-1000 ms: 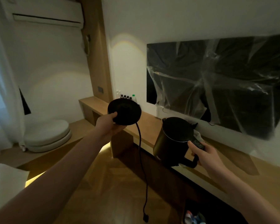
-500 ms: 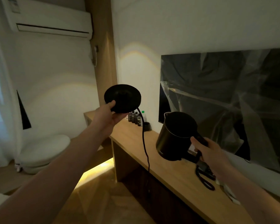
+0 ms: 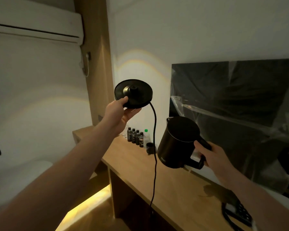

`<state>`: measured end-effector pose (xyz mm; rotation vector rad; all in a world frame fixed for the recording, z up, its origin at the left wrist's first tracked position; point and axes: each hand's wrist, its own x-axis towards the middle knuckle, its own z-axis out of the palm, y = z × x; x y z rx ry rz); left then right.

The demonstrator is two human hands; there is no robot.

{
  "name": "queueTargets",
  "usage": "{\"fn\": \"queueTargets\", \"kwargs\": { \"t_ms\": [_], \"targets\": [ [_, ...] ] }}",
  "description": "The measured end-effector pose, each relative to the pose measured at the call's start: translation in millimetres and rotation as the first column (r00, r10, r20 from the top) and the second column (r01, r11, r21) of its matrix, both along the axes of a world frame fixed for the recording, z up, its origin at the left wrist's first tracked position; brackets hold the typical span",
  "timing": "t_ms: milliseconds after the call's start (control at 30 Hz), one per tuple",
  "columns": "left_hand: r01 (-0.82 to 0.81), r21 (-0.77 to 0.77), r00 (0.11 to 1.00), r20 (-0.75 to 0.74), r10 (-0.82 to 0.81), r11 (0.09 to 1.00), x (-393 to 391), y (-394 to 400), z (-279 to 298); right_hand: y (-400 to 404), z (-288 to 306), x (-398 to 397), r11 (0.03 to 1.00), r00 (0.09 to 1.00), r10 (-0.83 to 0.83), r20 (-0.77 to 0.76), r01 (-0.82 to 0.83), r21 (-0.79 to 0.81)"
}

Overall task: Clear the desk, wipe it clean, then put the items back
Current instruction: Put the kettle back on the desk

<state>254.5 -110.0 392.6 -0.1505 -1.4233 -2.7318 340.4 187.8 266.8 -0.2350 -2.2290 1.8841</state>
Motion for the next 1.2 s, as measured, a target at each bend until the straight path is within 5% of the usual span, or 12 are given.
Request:
{"fn": "queueTargets", "kwargs": {
  "t_ms": [300, 600, 867, 1200],
  "targets": [
    [0.232, 0.02, 0.968, -0.098, -0.229, 0.972, -140.1, 14.5, 32.6, -25.2, 32.4, -95.6, 0.984, 0.984, -0.179, -0.017, 0.178, -0.026],
    [0.29, 0.066, 0.949, -0.151, -0.278, 0.955, -246.4, 29.4, 46.1, -8.2, 32.6, -164.4, 0.954, 0.954, -0.299, -0.026, 0.299, 0.024],
    [0.328, -0.185, 0.945, 0.061, -0.322, 0.927, -338.2, 15.5, -66.1, 5.1, -17.1, -224.9, 0.951, 0.951, -0.309, -0.029, 0.31, 0.022],
    [0.257, -0.382, 0.899, 0.432, -0.075, 0.888, -438.3, -48.6, -259.8, -14.4, -92.8, -300.1, 0.975, 0.975, -0.218, 0.033, 0.217, 0.044]
  ]
}}
